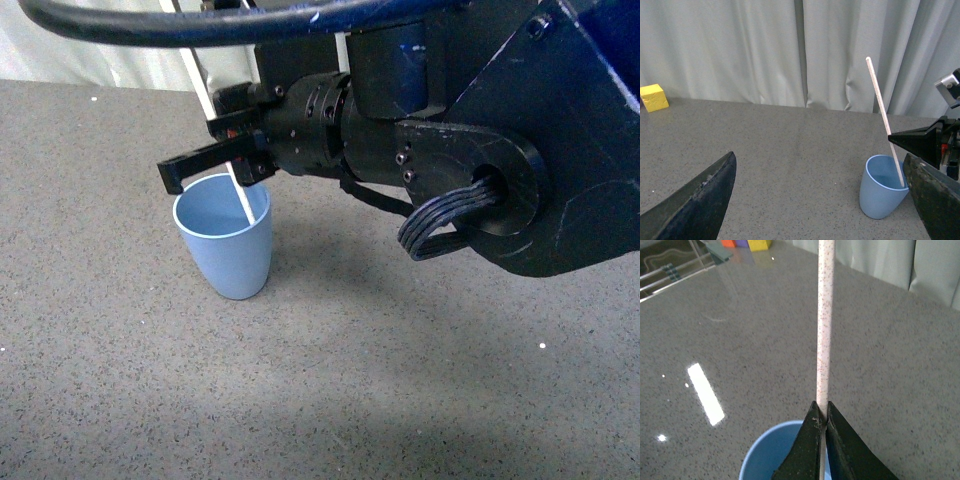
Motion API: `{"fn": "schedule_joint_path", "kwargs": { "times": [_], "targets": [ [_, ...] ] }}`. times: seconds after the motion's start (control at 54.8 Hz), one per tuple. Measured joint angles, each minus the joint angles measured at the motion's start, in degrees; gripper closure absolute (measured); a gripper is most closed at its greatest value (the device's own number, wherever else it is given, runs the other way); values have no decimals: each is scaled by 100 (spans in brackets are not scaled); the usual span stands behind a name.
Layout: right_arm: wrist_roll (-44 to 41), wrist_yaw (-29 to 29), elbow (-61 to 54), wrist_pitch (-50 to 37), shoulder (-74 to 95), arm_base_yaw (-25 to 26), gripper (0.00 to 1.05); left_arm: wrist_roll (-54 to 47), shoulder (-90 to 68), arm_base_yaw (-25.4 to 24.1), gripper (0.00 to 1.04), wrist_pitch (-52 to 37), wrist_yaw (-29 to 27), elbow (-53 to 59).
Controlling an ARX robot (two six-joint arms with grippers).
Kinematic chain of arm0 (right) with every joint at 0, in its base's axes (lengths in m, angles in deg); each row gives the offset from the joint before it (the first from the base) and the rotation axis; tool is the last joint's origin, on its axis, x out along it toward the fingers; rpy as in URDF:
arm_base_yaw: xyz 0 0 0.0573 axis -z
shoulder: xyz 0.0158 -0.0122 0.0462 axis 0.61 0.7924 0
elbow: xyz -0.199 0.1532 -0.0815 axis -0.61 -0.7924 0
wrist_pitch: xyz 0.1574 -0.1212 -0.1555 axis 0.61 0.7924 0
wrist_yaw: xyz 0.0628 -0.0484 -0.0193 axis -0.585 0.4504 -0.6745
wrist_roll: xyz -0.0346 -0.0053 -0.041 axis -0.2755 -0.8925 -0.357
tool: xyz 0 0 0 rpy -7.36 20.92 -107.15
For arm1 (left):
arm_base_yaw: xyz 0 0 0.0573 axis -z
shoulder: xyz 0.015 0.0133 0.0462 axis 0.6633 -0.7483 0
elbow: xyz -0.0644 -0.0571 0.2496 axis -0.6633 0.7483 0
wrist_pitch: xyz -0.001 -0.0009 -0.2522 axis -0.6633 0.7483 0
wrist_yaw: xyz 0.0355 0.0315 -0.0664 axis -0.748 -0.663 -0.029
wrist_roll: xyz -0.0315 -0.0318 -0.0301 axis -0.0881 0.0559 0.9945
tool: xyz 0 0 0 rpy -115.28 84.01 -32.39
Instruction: Transfer chopsticks to blue cup
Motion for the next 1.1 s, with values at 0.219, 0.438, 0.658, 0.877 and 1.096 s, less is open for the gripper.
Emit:
{"fn": "schedule_joint_path", "kwargs": {
  "times": [0.219,0.438,0.658,0.877,1.096],
  "targets": [
    [15,-55,-48,35,83,4,94,0,0,0,7,0,2,0],
    [188,-61,-498,-205,-317,98,59,2,0,0,7,0,2,0],
    [601,1191,-1331,24,-1467,638,10,2,0,0,7,0,0,0],
    [868,1788,-2481,796,-2879,1596,9,0,0,0,7,0,2,0],
    [761,2347,-3814,1856,-5160,2306,9,0,0,0,7,0,2,0]
  ]
}}
